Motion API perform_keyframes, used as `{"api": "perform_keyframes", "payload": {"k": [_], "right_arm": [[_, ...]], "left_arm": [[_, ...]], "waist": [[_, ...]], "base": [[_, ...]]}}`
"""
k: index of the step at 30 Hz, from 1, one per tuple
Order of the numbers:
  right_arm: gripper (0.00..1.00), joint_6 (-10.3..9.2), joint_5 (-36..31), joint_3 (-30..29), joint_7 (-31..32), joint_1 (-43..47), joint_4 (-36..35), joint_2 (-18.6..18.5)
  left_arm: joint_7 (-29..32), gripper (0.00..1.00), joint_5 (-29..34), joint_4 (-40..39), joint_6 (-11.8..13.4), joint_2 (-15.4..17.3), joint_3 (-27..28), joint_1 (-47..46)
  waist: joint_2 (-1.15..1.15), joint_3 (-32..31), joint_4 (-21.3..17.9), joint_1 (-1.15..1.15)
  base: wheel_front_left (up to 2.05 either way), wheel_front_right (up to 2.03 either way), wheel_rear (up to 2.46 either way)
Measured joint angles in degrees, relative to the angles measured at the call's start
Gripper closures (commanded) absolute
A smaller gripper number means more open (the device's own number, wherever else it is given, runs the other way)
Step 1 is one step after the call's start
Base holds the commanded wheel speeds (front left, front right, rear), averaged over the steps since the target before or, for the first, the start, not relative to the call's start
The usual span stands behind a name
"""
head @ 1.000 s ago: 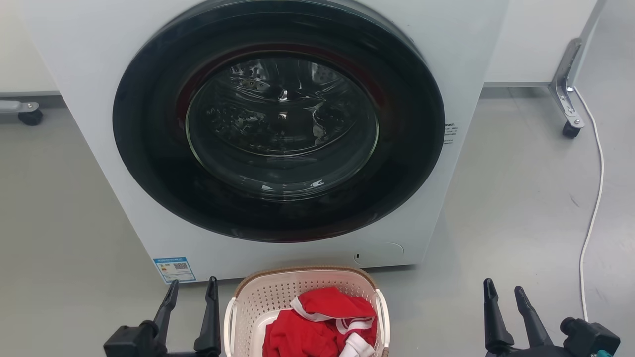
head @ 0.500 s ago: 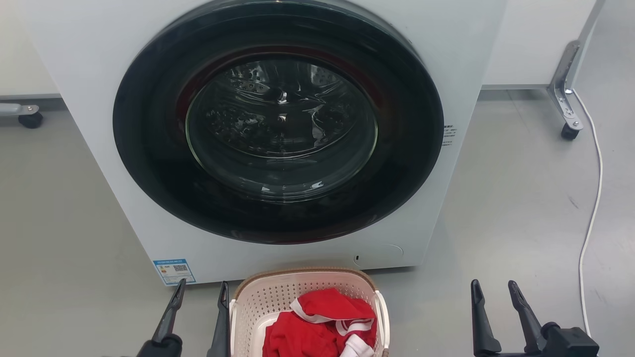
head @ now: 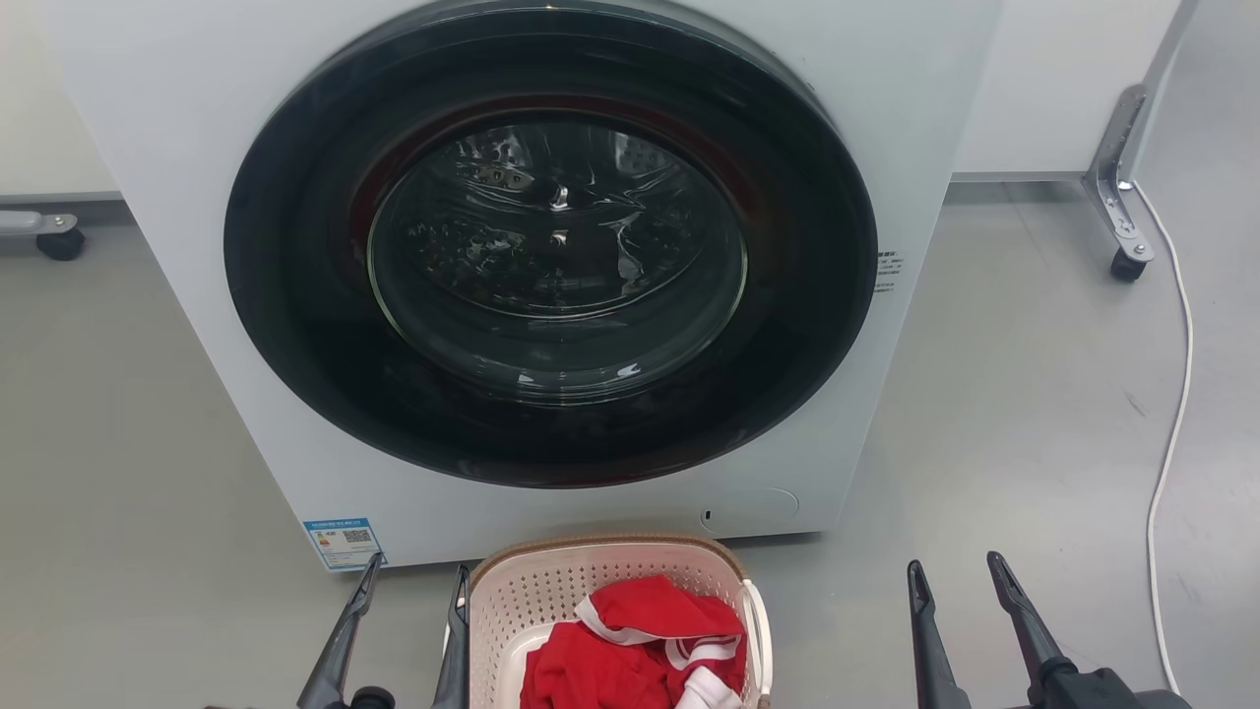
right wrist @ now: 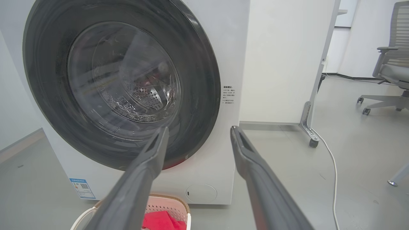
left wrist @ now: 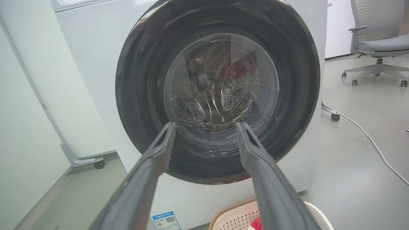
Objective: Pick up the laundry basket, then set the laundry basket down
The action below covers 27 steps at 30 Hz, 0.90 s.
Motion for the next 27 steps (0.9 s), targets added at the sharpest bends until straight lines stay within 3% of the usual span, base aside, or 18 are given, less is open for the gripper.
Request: {"api": "perform_keyframes", "payload": {"k": [27], "right_arm": [[0.0,0.0,0.1,-0.3,0.0,0.4,-0.1,0.0]], "left_arm": [[0.0,0.0,-0.3,0.3,0.0,-0.1,1.0,0.3]], "waist": [[0.0,0.3,0.0,-0.01]], "base": [[0.0,0.0,0.0]]}}
